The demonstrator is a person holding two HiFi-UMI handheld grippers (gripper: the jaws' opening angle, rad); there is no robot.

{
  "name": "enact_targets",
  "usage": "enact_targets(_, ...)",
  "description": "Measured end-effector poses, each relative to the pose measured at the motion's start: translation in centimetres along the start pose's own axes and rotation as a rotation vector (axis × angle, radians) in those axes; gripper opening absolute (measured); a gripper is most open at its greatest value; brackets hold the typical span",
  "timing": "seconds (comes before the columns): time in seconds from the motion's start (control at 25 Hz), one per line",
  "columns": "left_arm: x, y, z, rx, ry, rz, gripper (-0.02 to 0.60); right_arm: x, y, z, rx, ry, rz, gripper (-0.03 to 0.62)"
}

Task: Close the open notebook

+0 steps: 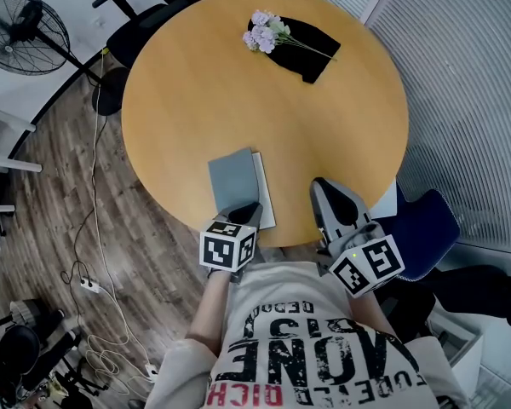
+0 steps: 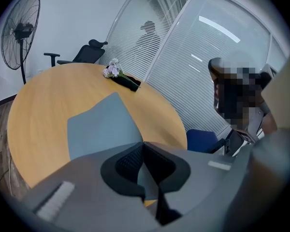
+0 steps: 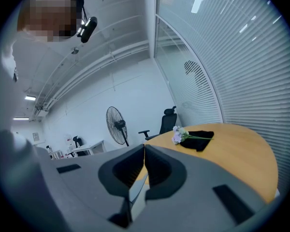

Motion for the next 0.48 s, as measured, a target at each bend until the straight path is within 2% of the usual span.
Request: enact_targets(0.48, -2.9, -1.1, 0.0, -0.001, -0.006, 0.01, 0.02, 0.4, 0.1, -0.3, -0.003, -0.021, -0.004, 0.012)
Point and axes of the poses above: the fingertips, and each gripper's own axes: x backward along the fingers, z to its left, y out of its top, the point moved 1 cm from there along x, backward along the fingers, and after that the axes turned 3 degrees about -x, right-handed, at the moved point
